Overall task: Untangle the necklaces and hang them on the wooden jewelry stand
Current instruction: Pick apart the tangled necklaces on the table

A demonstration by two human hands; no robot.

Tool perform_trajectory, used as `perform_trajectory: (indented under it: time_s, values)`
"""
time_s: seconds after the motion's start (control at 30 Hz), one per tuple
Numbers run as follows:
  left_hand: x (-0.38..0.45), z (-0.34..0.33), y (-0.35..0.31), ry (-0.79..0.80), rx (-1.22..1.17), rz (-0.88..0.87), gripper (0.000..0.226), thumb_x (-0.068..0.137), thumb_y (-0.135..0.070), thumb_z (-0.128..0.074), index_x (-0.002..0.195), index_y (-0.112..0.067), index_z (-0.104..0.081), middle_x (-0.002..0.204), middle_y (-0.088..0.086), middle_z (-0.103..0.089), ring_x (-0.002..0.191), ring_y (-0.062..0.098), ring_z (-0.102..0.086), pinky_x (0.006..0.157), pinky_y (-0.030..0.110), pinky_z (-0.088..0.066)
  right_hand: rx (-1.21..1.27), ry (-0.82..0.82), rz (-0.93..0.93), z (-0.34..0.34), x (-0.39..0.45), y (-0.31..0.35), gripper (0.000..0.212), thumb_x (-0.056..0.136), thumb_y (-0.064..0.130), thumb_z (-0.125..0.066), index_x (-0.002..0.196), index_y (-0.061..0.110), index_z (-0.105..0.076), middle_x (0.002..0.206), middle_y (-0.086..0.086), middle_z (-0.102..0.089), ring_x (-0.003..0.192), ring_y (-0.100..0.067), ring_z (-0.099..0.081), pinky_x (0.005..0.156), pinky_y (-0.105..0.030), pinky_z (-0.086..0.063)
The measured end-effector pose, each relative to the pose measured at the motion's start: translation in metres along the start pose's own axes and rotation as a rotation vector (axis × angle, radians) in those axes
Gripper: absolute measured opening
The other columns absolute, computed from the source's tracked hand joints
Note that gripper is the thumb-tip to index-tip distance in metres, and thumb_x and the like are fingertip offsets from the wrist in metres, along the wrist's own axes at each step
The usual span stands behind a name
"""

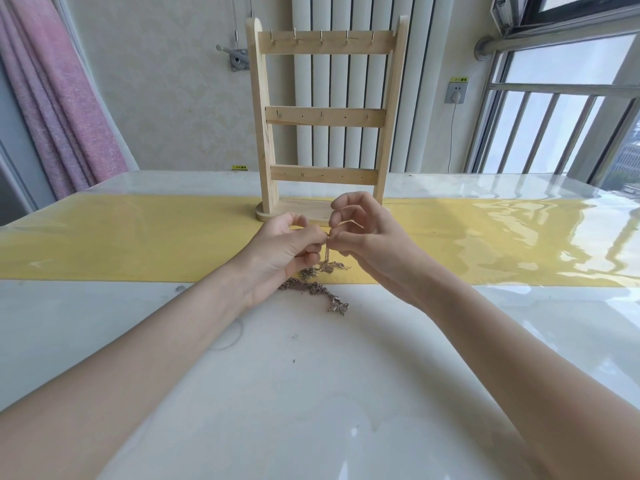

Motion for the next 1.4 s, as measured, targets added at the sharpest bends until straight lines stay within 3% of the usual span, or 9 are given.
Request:
perform_trajectory:
  time_s: [0.23,0.43,0.53,0.7,0.83,1.0,1.13,1.23,1.4]
  values:
    - [-0.001,0.005,-0.013,-0.024,-0.052,-0.071,0.026,0.086,0.007,-0.055,0.081,-0.014,-0.041,0.071,0.004,-0.049,0.049,0.006,-0.042,0.048,0.015,-0.042,0.075,-0.070,0.019,0.010,0.002,0.002,0.035,0.083,-0.015,-0.058,0.101,0.015,-0.051,0.088,-0.002,-0.052,0.074,-0.015,-0.050,0.065,-0.023,-0.041]
    - [-0.002,0.002,-0.013,-0.014,0.099,-0.112,0.028,0.087,0.005,-0.057,0.084,-0.016,-0.038,0.073,0.004,-0.053,0.049,0.007,-0.042,0.053,0.017,-0.042,0.072,-0.106,0.032,0.013,0.001,0.002,0.034,0.084,-0.012,-0.060,0.101,0.015,-0.050,0.095,-0.007,-0.053,0.073,-0.012,-0.059,0.066,-0.019,-0.045]
    - [-0.003,0.003,-0.017,-0.042,0.241,-0.170,0.034,0.072,-0.007,-0.068,0.085,-0.018,-0.038,0.068,-0.003,-0.061,0.046,0.007,-0.043,0.057,0.021,-0.040,-0.007,-0.085,0.037,0.010,0.001,0.004,0.035,0.084,-0.012,-0.061,0.100,0.017,-0.050,0.094,-0.004,-0.053,0.075,-0.014,-0.058,0.071,-0.019,-0.048]
    - [-0.005,0.002,-0.015,-0.038,0.289,-0.165,0.031,0.063,-0.016,-0.059,0.084,-0.018,-0.038,0.066,-0.004,-0.063,0.045,0.008,-0.042,0.058,0.026,-0.036,-0.134,-0.029,0.044,0.002,-0.001,0.006,0.038,0.084,-0.011,-0.060,0.103,0.019,-0.049,0.094,-0.001,-0.050,0.074,-0.013,-0.054,0.069,-0.019,-0.048]
    - [-0.005,0.002,-0.017,-0.025,0.326,-0.184,0.030,0.063,-0.018,-0.059,0.084,-0.018,-0.038,0.065,-0.006,-0.060,0.046,0.007,-0.042,0.055,0.021,-0.038,-0.101,-0.009,0.001,0.003,-0.001,0.005,0.039,0.083,-0.012,-0.062,0.104,0.019,-0.051,0.094,-0.001,-0.051,0.067,-0.012,-0.055,0.057,-0.014,-0.043]
    - [-0.004,0.003,-0.019,-0.015,0.309,-0.213,0.029,0.066,-0.019,-0.061,0.084,-0.018,-0.038,0.066,-0.007,-0.060,0.046,0.006,-0.043,0.051,0.016,-0.039,-0.105,-0.035,0.017,0.006,0.001,0.003,0.038,0.083,-0.010,-0.063,0.103,0.019,-0.051,0.095,-0.001,-0.051,0.070,-0.011,-0.057,0.068,-0.017,-0.048]
    - [-0.004,0.002,-0.019,-0.014,0.300,-0.227,0.032,0.075,-0.008,-0.067,0.084,-0.017,-0.038,0.069,-0.004,-0.059,0.045,0.006,-0.042,0.051,0.015,-0.038,-0.096,-0.027,0.012,0.007,0.002,0.001,0.039,0.082,-0.011,-0.064,0.104,0.019,-0.051,0.096,-0.002,-0.051,0.070,-0.011,-0.058,0.071,-0.019,-0.050]
    - [-0.004,0.001,-0.019,-0.020,0.335,-0.229,0.029,0.088,0.004,-0.057,0.084,-0.017,-0.037,0.073,0.001,-0.056,0.044,0.004,-0.042,0.051,0.014,-0.038,-0.101,-0.018,0.000,0.006,0.002,-0.001,0.039,0.082,-0.011,-0.064,0.104,0.019,-0.051,0.095,-0.002,-0.051,0.070,-0.012,-0.057,0.074,-0.022,-0.051]
    - [-0.004,-0.004,-0.018,-0.001,0.435,-0.259,0.032,0.085,0.009,-0.056,0.082,-0.017,-0.037,0.072,0.001,-0.052,0.051,0.002,-0.048,0.053,0.012,-0.039,-0.152,-0.019,-0.021,0.003,0.001,-0.004,0.040,0.081,-0.017,-0.057,0.102,0.017,-0.051,0.090,-0.001,-0.048,0.073,-0.014,-0.049,0.067,-0.026,-0.045]
Point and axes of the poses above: each hand's wrist, its own x-axis towards the middle knuckle, its own z-axis out of the back of the hand, y = z × x, the point moved 8 cm from there along x, towards the middle knuckle
